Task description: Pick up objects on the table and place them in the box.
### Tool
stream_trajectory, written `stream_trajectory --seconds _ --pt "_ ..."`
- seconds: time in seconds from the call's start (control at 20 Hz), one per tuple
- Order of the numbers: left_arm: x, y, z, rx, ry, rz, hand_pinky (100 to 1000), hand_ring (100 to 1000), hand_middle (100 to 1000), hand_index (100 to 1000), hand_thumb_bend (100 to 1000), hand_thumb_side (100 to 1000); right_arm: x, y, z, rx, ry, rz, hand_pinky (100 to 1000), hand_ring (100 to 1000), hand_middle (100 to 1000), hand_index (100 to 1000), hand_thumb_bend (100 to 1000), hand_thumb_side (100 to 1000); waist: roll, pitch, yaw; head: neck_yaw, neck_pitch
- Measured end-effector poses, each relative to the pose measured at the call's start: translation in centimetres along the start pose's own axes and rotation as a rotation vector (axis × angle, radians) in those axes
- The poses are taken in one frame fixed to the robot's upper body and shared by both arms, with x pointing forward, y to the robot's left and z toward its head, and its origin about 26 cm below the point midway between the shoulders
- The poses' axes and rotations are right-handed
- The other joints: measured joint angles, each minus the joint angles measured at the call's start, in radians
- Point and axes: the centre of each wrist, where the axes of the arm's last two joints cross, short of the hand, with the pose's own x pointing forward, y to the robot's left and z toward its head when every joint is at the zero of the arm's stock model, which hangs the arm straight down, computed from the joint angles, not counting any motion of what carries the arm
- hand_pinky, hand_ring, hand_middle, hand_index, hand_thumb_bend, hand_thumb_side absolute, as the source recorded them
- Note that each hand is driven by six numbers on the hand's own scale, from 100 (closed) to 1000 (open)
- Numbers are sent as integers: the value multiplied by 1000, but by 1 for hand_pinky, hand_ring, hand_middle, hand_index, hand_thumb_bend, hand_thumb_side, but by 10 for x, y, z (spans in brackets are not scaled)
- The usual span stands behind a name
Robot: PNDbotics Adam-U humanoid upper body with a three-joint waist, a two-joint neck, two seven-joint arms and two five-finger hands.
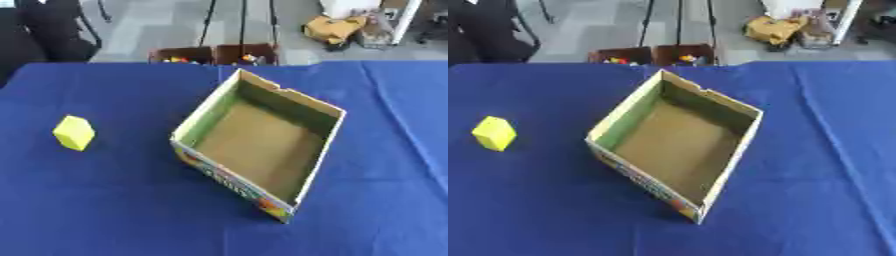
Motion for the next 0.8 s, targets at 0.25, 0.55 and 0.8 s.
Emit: stream_trajectory --seconds 0.25,0.55,0.8 --pt "-1 0 0 10 -4 1 642 773 797 968 315 1000 0 0 0 -4 -1 4 769 744 654 773 100 458 0 0 0 0 0" --pt "-2 -1 1 -4 -20 3 649 786 811 974 313 990 0 -1 -1 -9 -1 9 769 743 652 773 100 461 0 0 -2 0 0" --pt "-5 -4 3 -179 -104 -74 692 823 846 997 232 953 0 -2 -1 -5 -4 14 769 742 650 773 100 463 0 0 -2 3 -1"
